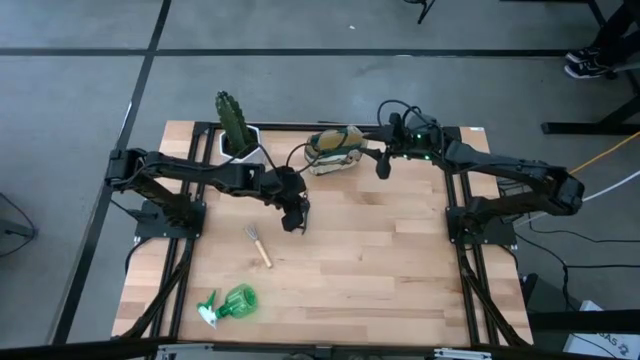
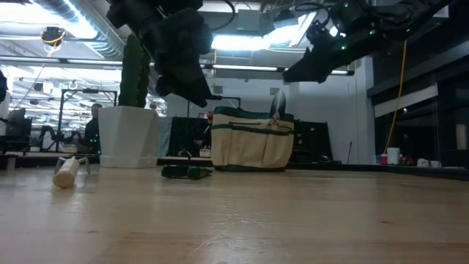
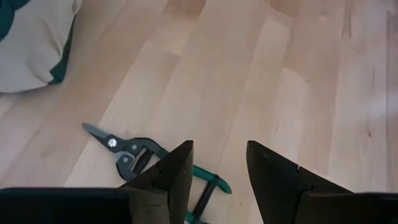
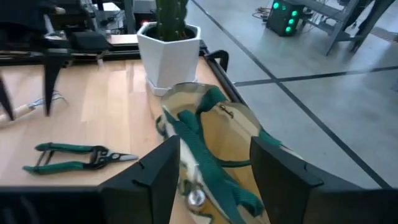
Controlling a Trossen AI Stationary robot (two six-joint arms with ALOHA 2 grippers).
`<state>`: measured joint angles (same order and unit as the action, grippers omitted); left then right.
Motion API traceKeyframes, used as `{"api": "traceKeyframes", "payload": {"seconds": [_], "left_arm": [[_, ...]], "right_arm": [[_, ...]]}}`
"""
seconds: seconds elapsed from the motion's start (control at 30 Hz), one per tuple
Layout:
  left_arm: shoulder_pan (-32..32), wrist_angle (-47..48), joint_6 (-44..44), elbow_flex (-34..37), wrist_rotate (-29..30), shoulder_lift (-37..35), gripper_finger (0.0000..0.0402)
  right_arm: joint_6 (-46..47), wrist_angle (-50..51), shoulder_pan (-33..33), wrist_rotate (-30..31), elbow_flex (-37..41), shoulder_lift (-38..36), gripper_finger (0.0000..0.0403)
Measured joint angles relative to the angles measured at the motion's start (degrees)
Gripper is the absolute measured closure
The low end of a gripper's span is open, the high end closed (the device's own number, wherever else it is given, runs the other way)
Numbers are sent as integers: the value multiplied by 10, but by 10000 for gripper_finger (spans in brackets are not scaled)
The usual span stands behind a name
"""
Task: Pick & Place Garden tools in Gardening bag
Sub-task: Put the shear scissors into the gardening bag
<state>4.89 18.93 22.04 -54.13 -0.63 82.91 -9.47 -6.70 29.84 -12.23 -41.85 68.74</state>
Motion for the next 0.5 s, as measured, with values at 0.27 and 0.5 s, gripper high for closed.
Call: {"api": "traceKeyframes", "payload": {"seconds": [0.27, 0.5], "left_arm": [[0, 40, 83, 0, 26, 0, 256], [-8, 53, 149, 0, 32, 11, 256]], "right_arm": [[0, 37, -25, 0, 0, -22, 206], [0, 61, -29, 0, 0, -22, 206]]}}
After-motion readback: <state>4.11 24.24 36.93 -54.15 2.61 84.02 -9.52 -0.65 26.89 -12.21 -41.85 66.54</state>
